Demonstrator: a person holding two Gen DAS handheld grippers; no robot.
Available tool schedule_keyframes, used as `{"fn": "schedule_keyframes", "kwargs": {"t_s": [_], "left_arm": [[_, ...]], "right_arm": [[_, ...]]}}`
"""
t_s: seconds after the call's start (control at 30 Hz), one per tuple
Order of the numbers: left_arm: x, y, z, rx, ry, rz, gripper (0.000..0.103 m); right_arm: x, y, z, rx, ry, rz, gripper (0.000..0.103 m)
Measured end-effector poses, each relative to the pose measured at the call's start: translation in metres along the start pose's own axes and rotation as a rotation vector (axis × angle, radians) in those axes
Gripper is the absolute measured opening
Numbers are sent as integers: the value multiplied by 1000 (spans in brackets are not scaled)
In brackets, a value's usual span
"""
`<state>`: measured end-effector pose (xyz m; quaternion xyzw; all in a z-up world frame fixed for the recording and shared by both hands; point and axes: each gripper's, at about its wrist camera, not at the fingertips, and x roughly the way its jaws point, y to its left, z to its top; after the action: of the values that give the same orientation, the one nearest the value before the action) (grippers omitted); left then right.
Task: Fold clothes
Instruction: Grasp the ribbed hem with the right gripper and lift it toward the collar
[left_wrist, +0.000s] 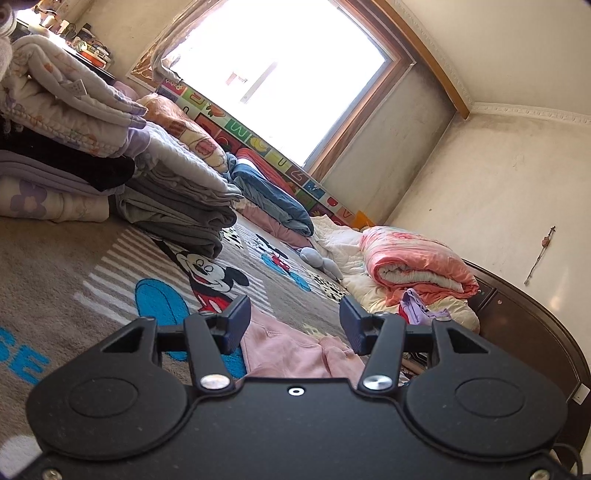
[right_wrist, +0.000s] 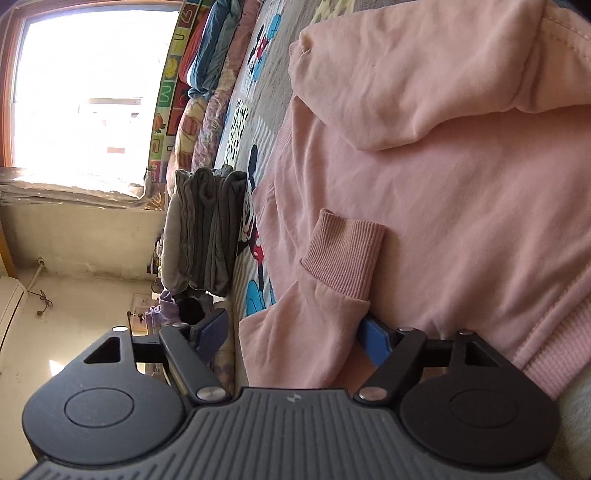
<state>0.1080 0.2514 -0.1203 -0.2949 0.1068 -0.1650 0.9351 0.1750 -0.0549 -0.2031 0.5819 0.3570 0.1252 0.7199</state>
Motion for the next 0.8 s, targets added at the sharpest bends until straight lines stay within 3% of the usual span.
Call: {"fn": "schedule_keyframes", "kwargs": {"t_s": [0.1, 0.17, 0.27, 0.47, 0.63, 0.8], "left_arm": [[1, 2, -1, 3, 9, 5, 51], [2, 5, -2, -1, 14, 11, 53], [4, 7, -3, -11, 21, 17, 53], [9, 3, -8, 18, 66, 18, 53], [17, -11, -18, 103, 137, 18, 53], [23, -37, -36, 232, 223, -45, 54]], "right_arm": [[6, -4, 1, -40, -21, -17, 58], [11, -5, 3, -57, -16, -20, 34], [15, -6, 7, -85, -5, -19, 12], [-10, 29, 29, -239, -64, 58, 9], [-37, 63, 61, -411, -122, 82, 9], [-60, 78, 87, -509, -172, 79, 9]]}}
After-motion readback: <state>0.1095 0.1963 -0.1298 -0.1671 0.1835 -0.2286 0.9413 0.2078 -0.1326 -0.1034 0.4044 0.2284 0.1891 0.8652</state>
